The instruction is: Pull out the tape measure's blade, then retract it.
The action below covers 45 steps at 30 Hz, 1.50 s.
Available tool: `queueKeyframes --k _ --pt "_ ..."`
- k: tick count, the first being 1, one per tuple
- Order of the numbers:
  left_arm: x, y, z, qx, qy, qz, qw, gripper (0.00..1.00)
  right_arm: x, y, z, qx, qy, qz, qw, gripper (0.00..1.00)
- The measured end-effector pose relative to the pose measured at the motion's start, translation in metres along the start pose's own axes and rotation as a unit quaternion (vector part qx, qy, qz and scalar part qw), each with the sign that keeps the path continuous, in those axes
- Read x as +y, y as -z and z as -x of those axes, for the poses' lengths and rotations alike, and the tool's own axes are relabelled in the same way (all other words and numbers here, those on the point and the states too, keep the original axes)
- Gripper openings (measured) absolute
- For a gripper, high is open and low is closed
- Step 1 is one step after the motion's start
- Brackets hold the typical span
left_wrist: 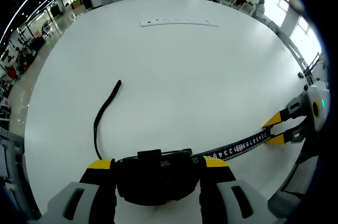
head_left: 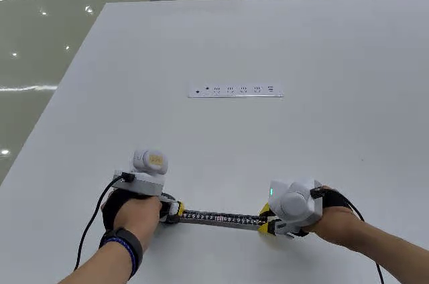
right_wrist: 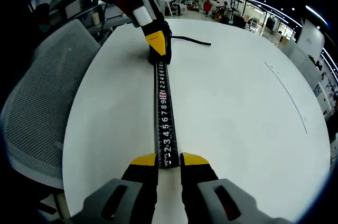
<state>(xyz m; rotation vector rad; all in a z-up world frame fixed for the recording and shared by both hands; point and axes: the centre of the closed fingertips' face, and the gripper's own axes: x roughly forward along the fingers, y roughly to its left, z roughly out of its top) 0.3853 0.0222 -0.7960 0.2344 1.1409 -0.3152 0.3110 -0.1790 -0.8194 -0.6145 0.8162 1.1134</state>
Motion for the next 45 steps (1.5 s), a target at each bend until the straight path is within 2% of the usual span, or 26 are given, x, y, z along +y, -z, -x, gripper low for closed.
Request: queueKeyframes --k 6,18,42,45 --pt "0.000 0.000 0.000 0.000 0.000 0.000 1.0000 0.61 0.000 -0.001 -0.001 0.000 -0.001 0.001 1.0000 0.15" --pt "0.000 -0.001 0.000 0.001 0.000 -0.001 1.0000 0.61 0.003 -0.016 -0.009 -0.006 -0.006 0.008 0.9999 0.15" --pt "0.000 0.000 0.001 0.001 0.000 0.000 1.0000 0.61 0.007 -0.034 -0.022 -0.016 -0.011 0.011 0.9997 0.15" --pt "0.000 0.001 0.001 0.001 -0.001 0.001 1.0000 0.61 0.008 -0.041 -0.026 -0.019 -0.013 0.013 0.9997 0.15"
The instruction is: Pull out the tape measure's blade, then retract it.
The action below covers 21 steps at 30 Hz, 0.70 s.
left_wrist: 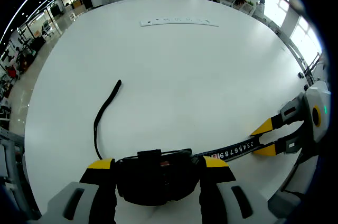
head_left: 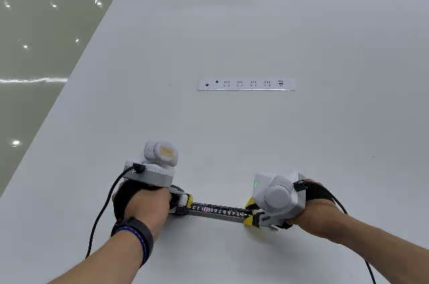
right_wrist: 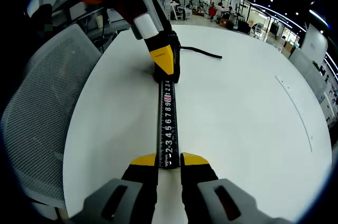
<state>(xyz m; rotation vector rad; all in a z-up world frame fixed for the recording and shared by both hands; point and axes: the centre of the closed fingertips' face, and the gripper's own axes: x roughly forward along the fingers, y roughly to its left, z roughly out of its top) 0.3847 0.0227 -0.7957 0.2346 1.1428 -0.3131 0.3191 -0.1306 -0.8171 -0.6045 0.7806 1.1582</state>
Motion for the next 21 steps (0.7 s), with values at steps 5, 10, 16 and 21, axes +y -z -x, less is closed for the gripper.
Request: queueKeyframes --k 5,10,16,21 --pt "0.000 0.000 0.000 0.000 0.000 0.000 1.0000 0.61 0.000 -0.004 -0.004 -0.001 -0.003 0.001 1.0000 0.15" --pt "0.001 0.000 0.000 0.000 -0.001 0.001 1.0000 0.61 -0.001 -0.006 -0.006 -0.002 -0.004 0.001 1.0000 0.15" --pt "0.001 0.001 0.000 0.000 -0.001 0.000 1.0000 0.61 0.000 -0.011 -0.011 -0.006 -0.005 0.003 1.0000 0.15" --pt "0.001 0.001 0.000 0.000 -0.001 0.000 1.0000 0.61 0.000 -0.015 -0.013 -0.008 -0.006 0.003 0.9999 0.15"
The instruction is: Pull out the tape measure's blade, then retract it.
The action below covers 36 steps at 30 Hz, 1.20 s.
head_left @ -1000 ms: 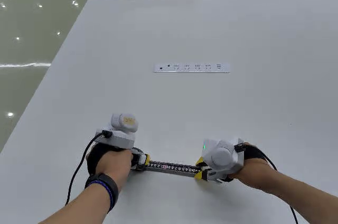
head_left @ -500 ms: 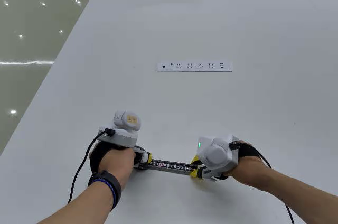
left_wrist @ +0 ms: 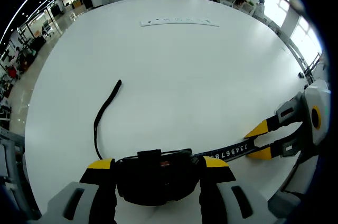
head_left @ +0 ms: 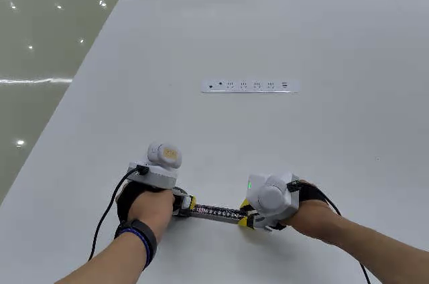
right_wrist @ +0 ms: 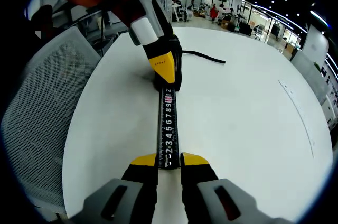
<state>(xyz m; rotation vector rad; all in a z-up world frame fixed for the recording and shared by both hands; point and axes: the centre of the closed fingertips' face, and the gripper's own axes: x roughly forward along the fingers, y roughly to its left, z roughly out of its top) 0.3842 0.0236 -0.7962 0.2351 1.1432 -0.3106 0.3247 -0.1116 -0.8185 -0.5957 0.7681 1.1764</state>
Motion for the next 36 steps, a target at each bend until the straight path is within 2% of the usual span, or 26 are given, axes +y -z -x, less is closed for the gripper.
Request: queueKeyframes --k 36 --pt "0.000 0.001 -0.001 -0.001 -0.001 0.001 1.0000 0.61 0.002 -0.031 -0.026 -0.013 -0.015 0.018 0.9996 0.15"
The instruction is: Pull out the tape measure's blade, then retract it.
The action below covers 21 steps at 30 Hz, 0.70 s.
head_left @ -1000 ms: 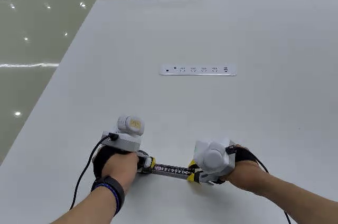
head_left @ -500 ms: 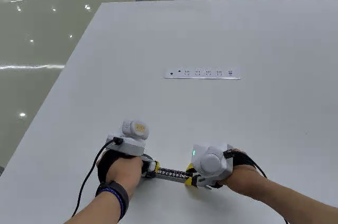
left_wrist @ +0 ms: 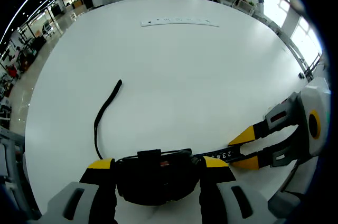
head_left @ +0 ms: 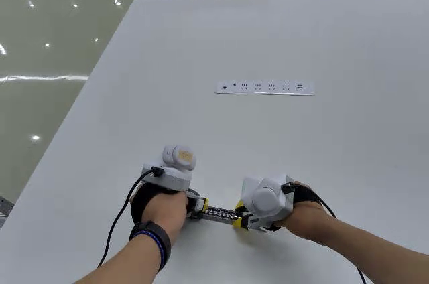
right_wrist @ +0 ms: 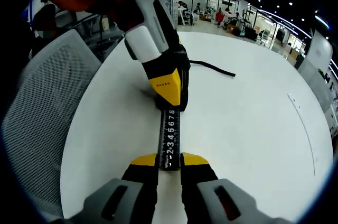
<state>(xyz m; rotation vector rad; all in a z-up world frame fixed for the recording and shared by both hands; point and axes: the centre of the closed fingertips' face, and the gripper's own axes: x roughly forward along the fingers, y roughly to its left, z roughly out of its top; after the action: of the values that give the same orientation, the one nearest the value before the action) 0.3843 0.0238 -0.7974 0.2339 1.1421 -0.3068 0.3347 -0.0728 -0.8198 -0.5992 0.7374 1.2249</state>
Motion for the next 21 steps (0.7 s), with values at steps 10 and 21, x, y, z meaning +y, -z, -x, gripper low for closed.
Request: queueKeyframes --k 10,21 --pt "-0.001 0.000 0.001 0.000 0.000 0.001 1.0000 0.61 0.000 -0.008 -0.004 0.000 -0.004 0.009 1.0000 0.15" --pt "-0.001 0.000 0.001 0.000 0.000 0.001 1.0000 0.61 0.000 -0.015 -0.010 -0.002 -0.009 0.020 0.9997 0.14"
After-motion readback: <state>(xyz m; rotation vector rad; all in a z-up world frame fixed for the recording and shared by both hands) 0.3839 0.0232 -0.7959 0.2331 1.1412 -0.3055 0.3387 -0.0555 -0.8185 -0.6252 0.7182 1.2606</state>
